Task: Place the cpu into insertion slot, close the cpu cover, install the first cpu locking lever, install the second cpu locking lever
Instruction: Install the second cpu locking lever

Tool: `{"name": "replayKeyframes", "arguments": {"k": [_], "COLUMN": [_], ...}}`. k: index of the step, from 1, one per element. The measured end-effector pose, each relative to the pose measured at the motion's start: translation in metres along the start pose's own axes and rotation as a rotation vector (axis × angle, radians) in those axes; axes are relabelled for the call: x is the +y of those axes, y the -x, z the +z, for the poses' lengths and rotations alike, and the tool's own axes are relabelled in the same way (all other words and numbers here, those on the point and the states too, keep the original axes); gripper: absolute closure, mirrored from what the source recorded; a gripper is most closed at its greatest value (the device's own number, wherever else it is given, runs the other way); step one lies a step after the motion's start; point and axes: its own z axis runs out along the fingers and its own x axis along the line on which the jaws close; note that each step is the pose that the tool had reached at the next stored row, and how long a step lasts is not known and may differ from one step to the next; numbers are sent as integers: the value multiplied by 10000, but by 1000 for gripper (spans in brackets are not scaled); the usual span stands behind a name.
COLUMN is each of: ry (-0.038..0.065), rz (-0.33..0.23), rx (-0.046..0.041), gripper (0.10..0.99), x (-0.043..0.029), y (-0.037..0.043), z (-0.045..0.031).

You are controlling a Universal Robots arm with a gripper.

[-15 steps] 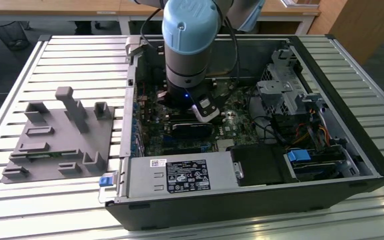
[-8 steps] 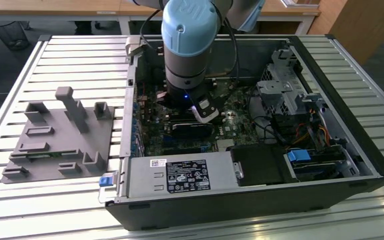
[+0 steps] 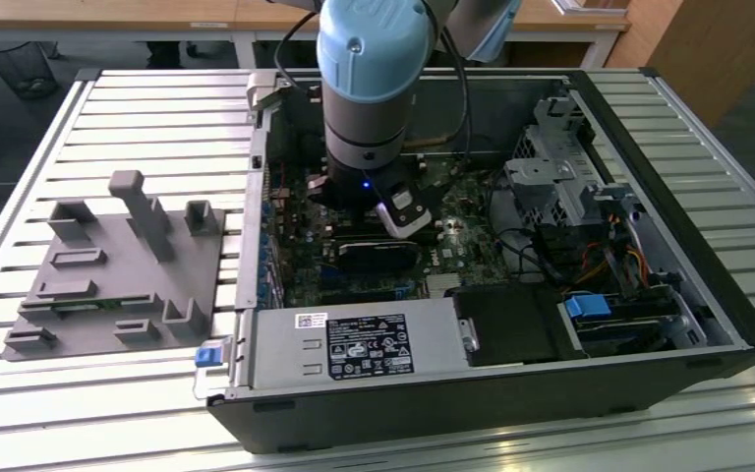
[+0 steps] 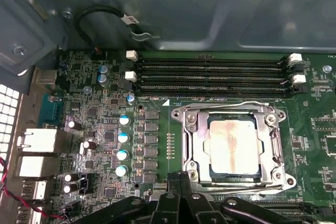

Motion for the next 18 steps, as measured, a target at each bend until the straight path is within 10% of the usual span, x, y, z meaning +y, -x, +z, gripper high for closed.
{"name": "replayKeyframes", "arguments": {"k": [18], "ry": [0], "rz": [0], "rx": [1], "gripper": [965], "x": [48], "y": [1], "z": [-162]}}
